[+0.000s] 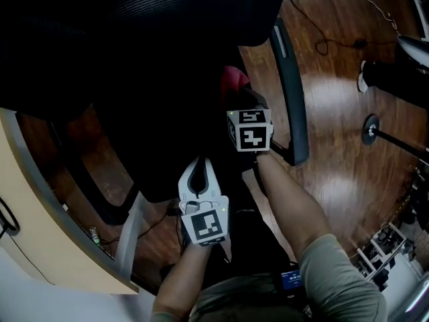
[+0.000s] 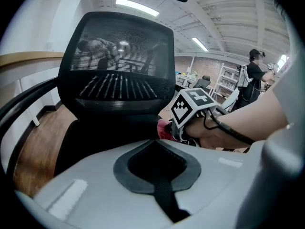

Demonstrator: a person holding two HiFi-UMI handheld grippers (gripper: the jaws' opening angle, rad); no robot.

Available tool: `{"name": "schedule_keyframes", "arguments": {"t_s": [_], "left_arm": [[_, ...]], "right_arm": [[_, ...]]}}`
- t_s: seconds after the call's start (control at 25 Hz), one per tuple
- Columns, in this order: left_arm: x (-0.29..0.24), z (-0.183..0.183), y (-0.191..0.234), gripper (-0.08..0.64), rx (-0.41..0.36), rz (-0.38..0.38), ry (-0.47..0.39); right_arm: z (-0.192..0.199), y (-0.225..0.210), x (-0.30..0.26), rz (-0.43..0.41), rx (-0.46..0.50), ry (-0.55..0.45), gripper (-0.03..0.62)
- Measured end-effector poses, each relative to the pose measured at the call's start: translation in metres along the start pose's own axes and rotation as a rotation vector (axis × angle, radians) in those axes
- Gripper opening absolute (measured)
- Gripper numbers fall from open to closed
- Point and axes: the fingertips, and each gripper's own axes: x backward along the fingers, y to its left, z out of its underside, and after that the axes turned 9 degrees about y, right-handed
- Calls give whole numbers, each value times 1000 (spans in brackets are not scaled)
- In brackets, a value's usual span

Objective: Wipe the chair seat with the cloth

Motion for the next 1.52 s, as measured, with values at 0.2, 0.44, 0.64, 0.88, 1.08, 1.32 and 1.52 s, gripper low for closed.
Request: {"name": "schedule_keyframes", "arguments": {"t_s": [0.2,0.44,0.64,0.88,1.08,1.32,1.52], "left_arm": [[-14,2,-19,5,-5,6,4],[-20,9,-26,5,3,6,-4],[-17,12,-18,5,21,-16,3],[11,19,37,5,97,-115,-3],[49,41,99,5,164,-226,-15],[93,70,149,5,234,-282,-5],[118,103,170,5,264,-298,15]], "right_arm": [[20,-44,0,59,-88,20,66],[38,-55,-2,77,-123,29,64],[33,-55,-1,81,-118,16,64],[12,3,21,-3,-33,-67,64],[9,117,34,-180,137,-90,66],[24,267,41,-391,365,-61,66],[50,351,34,-485,487,-18,65]]}}
